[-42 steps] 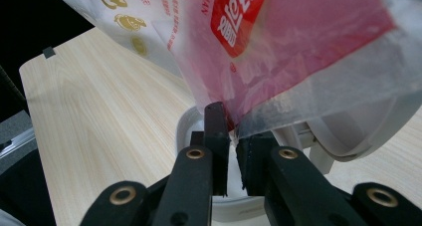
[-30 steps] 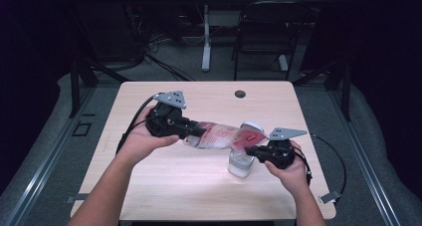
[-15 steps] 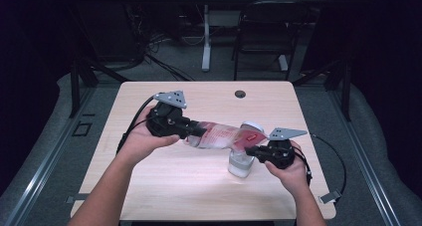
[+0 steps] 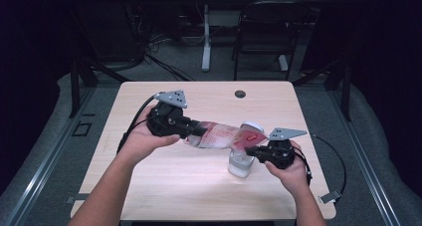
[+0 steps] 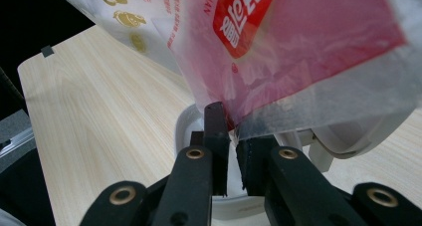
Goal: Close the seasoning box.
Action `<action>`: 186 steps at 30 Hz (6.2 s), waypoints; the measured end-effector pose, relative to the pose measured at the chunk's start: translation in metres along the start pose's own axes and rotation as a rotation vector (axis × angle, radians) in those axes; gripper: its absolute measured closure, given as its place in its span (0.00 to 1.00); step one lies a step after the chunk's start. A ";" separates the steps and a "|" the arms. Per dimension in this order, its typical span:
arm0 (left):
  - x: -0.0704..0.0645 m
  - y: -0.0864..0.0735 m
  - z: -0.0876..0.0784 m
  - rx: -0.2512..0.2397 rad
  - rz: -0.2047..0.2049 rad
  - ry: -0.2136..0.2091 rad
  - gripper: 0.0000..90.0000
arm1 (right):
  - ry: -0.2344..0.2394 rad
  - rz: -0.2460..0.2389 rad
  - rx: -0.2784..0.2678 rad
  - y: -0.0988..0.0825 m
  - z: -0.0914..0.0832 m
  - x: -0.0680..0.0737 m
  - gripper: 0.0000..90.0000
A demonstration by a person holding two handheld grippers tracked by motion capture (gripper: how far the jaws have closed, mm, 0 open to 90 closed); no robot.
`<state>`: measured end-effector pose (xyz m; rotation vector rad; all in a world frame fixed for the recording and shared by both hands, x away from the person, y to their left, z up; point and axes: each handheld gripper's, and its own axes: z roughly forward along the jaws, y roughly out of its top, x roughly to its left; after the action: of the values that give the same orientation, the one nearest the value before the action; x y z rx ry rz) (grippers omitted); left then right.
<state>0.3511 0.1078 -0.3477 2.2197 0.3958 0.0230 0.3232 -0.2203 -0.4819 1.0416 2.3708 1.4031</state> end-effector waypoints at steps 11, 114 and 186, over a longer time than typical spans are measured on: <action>0.000 0.000 0.000 0.001 0.002 0.001 0.87 | -0.002 0.000 0.001 0.000 0.000 0.000 0.93; -0.006 0.015 0.003 -0.014 0.033 -0.011 0.87 | 0.013 -0.002 0.020 -0.004 -0.002 0.001 0.93; 0.008 -0.019 -0.003 -0.056 -0.050 -0.001 0.86 | 0.013 -0.015 -0.031 0.002 -0.012 0.009 0.93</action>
<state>0.3529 0.1237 -0.3615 2.1538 0.4454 0.0061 0.3119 -0.2221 -0.4719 1.0079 2.3531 1.4404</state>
